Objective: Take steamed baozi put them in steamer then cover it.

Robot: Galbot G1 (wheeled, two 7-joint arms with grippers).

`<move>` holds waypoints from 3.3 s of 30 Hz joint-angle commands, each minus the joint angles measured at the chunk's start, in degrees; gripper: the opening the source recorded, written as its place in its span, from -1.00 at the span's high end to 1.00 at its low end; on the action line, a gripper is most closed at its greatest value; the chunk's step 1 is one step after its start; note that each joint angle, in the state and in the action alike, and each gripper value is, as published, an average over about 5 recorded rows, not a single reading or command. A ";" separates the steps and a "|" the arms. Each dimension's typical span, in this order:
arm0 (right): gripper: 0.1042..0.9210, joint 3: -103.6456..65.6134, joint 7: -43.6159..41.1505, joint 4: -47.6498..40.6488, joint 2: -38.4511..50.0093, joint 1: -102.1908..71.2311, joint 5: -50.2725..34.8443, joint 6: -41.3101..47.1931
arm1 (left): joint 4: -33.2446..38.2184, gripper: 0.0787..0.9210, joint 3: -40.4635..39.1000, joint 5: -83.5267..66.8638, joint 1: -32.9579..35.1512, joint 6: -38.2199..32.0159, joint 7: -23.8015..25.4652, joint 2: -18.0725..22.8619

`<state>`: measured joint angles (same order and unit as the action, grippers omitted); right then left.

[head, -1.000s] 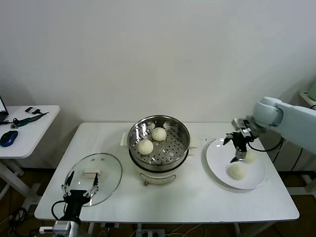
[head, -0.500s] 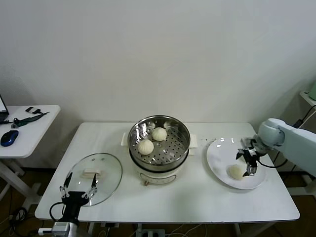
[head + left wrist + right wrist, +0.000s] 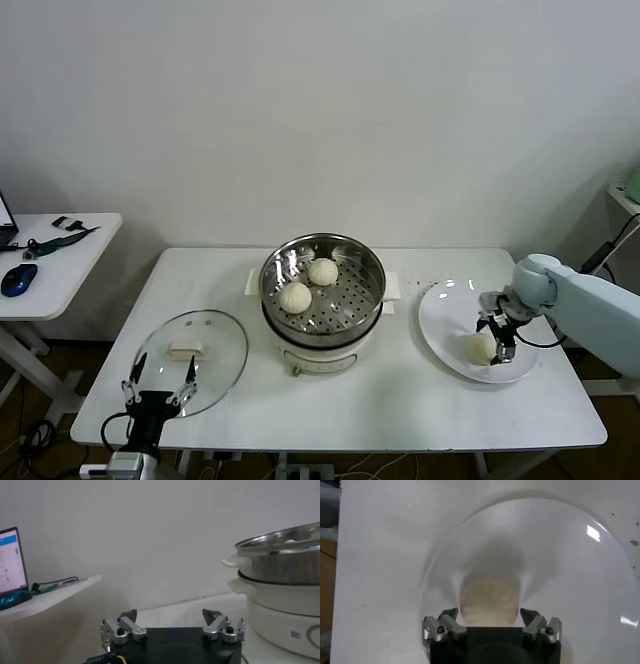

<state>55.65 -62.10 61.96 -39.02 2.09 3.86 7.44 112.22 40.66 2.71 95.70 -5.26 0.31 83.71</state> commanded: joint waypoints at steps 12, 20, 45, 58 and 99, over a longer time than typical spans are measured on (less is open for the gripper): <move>-0.36 2.74 -2.00 0.74 -0.78 6.87 -1.12 -5.48 | 0.30 -0.77 -0.46 0.50 0.18 -0.15 -0.02 0.17; -0.34 14.10 -6.92 3.58 -4.74 28.24 -0.31 -22.15 | 0.67 -0.77 -0.41 0.37 0.84 -0.33 -0.02 0.12; -0.36 17.40 -8.34 10.95 -35.24 35.93 7.12 -40.56 | 0.63 -0.77 -0.52 -0.75 2.70 -0.96 -0.09 1.22; -0.39 20.94 -7.25 11.98 -37.71 29.74 10.13 -41.34 | 0.35 -0.77 -0.69 -1.09 2.44 -0.95 -0.09 1.31; -0.76 25.40 4.83 14.33 -12.26 41.75 -11.81 -5.61 | 0.07 -0.77 -3.86 1.89 0.35 0.03 -0.29 1.33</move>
<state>77.52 -63.19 73.41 -65.00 37.79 4.55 -21.59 112.24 37.69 3.44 96.81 -5.66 -0.01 85.06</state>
